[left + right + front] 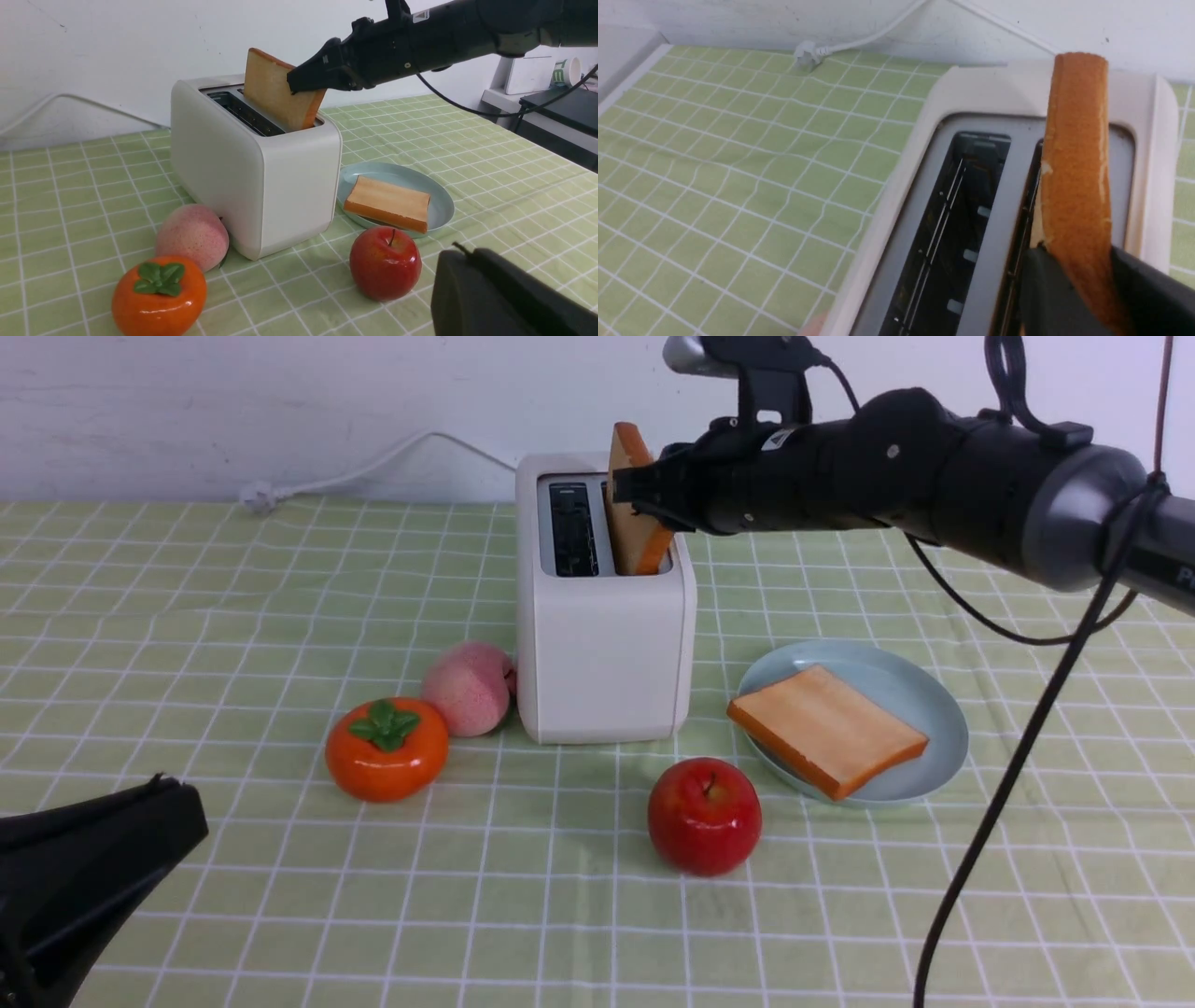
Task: Take toasted bread from bread machine on green coffee tablecloth place on plate.
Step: 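Grasp the toast slice in the toaster and pull it up out of the slot with the right gripper, then place the held slice of bread on top of the slice on the plate with the right gripper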
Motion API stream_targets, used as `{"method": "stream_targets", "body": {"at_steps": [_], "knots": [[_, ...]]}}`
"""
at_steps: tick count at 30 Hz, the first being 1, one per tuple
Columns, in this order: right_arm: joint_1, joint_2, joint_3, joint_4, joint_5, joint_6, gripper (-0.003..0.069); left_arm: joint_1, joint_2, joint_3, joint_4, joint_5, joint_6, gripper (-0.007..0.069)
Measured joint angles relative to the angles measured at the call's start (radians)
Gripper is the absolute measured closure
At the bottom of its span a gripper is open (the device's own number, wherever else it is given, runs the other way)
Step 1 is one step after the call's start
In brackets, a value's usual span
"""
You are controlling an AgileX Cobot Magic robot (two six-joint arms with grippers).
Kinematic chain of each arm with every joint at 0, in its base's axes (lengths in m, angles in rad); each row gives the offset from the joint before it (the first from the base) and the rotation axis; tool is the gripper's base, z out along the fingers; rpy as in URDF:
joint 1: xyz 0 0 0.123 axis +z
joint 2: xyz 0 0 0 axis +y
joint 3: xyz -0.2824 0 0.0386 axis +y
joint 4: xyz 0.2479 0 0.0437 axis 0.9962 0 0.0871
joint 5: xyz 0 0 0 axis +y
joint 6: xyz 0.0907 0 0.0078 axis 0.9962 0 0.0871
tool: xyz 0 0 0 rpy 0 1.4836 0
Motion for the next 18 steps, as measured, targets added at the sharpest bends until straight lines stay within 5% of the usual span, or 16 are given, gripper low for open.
{"method": "stream_targets", "body": {"at_steps": [8,14,18], "knots": [[0.0,-0.157,0.0,-0.001,0.026,-0.018,0.054,0.0,0.0,0.0,0.004,-0.01,0.0,0.0638],[-0.017,-0.344,0.0,-0.007,0.166,-0.117,0.054,0.0,0.0,0.0,0.004,-0.014,0.0,0.0638],[-0.118,-0.449,-0.003,-0.013,0.386,-0.122,0.054,0.0,0.0,0.0,0.007,-0.014,0.0,0.0637]]}}
